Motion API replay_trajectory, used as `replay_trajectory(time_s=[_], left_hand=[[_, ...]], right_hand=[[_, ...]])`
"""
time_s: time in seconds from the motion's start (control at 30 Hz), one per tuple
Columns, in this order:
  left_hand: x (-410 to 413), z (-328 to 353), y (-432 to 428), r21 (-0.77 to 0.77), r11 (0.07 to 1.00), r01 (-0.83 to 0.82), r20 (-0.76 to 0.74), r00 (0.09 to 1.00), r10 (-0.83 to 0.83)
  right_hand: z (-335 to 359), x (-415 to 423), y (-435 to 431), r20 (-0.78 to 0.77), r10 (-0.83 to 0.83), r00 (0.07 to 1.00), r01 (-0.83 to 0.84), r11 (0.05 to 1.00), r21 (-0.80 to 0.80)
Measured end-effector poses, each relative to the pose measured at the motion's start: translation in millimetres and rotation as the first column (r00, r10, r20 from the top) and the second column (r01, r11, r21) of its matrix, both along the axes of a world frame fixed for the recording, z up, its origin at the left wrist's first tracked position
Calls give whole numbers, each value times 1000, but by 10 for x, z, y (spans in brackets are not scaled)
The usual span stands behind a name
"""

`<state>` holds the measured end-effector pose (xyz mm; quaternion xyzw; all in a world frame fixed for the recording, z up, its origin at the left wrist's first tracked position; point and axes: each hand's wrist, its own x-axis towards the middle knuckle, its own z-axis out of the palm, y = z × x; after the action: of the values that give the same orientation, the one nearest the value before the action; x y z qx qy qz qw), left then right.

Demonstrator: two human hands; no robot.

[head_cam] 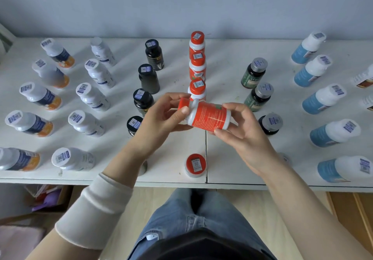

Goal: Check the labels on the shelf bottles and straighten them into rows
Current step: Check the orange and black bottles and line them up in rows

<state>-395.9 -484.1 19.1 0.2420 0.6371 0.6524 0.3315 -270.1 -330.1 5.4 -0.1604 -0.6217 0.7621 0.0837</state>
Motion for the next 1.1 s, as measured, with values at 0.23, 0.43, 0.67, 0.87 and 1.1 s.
replay_trajectory(time_s=[0.23, 0.43, 0.67, 0.87, 1.1], left_hand=[[-26, -37, 0, 160, 987, -13, 105, 994, -4], [12, -127, 103, 93, 996, -10, 505, 862, -39], [-195, -43, 191, -47, 999, -23, 228, 973, 33], [-243, -49, 204, -149, 988, 46, -190, 979, -74], [-244, -326, 212, -416, 904, 104, -666, 642, -380]], right_hand=[[45, 1, -30, -55, -88, 995, 83, 993, -85], [154, -107, -220, -189, -306, 933, 358, 741, 568], [-168, -53, -227, -186, -208, 960, 276, 615, 738], [-138, -76, -17, 56, -187, 981, 64, 579, 813], [48, -246, 250, 321, -149, 935, -276, 263, 925]])
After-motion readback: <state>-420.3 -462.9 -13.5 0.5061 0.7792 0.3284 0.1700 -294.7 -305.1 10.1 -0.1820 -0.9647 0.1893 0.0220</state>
